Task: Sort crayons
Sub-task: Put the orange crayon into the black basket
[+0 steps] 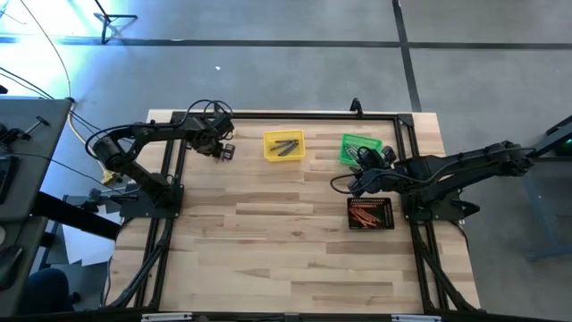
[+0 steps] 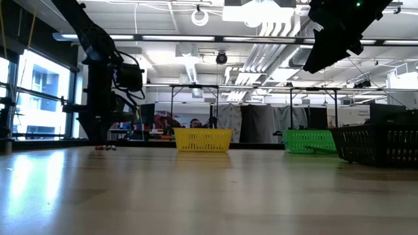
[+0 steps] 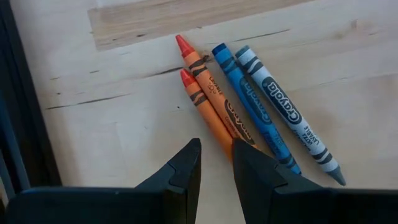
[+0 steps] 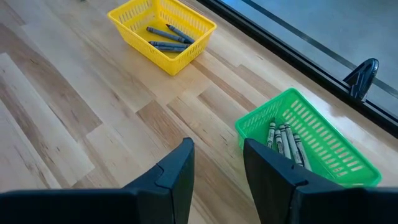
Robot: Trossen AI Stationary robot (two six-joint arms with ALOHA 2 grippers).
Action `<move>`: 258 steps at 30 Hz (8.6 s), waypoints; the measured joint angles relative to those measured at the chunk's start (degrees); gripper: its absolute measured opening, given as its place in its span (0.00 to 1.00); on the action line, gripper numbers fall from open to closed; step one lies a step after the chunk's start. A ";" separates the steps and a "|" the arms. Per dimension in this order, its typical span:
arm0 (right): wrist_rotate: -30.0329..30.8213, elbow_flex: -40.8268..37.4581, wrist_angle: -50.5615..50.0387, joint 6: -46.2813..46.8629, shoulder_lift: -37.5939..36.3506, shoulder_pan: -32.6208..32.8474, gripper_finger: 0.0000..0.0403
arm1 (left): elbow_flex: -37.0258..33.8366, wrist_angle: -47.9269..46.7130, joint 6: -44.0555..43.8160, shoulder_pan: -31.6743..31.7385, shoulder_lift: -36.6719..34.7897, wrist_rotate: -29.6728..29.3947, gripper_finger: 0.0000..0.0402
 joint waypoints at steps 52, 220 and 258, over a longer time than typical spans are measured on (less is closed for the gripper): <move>0.00 0.00 -3.07 -1.07 -0.02 0.04 0.33 | -0.04 2.10 -19.69 -1.36 0.00 -0.22 0.19; -30.38 3.48 70.77 -24.65 22.25 -3.82 0.12 | -4.66 88.00 20.80 -58.97 -2.71 -12.83 0.00; -24.80 3.27 -10.91 17.53 11.24 5.48 0.00 | -4.68 78.95 19.85 -59.01 -2.91 -17.49 0.27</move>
